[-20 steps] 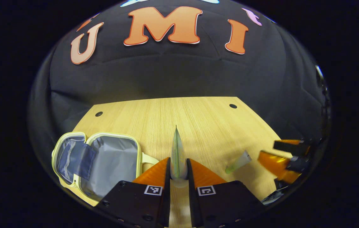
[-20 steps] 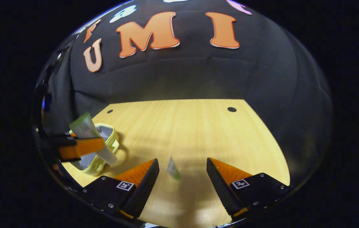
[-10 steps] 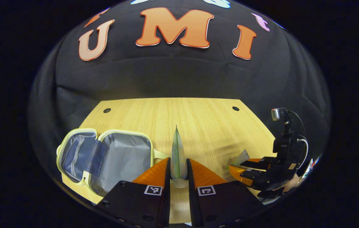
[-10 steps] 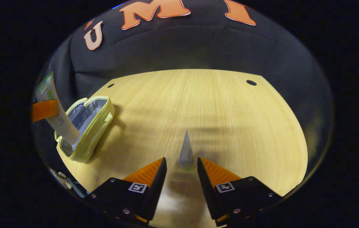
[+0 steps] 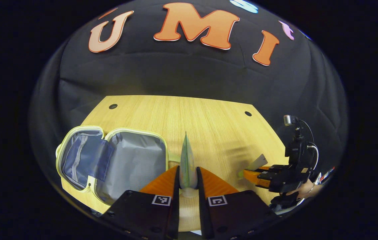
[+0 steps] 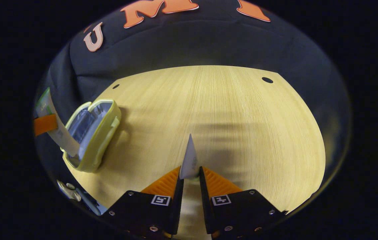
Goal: First open the suitcase, pack the skin care products into it, and then close the suitcase.
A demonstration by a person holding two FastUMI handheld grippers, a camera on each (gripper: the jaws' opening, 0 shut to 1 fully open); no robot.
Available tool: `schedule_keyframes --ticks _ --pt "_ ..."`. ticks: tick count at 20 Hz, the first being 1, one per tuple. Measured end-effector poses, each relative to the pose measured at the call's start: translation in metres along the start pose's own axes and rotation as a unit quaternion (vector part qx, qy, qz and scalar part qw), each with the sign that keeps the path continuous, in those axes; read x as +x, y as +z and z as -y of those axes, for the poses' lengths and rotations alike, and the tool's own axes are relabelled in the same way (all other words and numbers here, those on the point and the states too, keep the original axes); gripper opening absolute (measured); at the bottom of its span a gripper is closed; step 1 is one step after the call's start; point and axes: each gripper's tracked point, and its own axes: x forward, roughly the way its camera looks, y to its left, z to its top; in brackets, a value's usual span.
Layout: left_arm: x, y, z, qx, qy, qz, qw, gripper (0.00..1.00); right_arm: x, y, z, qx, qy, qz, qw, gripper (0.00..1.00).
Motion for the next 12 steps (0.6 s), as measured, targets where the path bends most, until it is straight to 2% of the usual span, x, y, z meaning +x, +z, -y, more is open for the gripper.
schedule_keyframes --ticks 4,6,8,12 --pt "-0.015 0.008 -0.059 0.011 0.000 -0.052 0.999 0.25 -0.021 0.018 -0.023 0.022 0.024 0.014 0.999 0.31" --pt "-0.017 0.009 -0.099 0.045 0.013 -0.086 0.995 0.25 -0.028 0.022 -0.037 0.038 0.038 0.014 0.998 0.31" --pt "-0.018 0.003 -0.133 0.078 0.020 -0.141 0.987 0.26 -0.033 0.024 -0.048 0.053 0.042 0.015 0.998 0.31" --pt "-0.007 -0.033 -0.163 0.099 -0.011 -0.262 0.960 0.26 -0.042 0.025 -0.067 0.081 0.043 0.019 0.996 0.31"
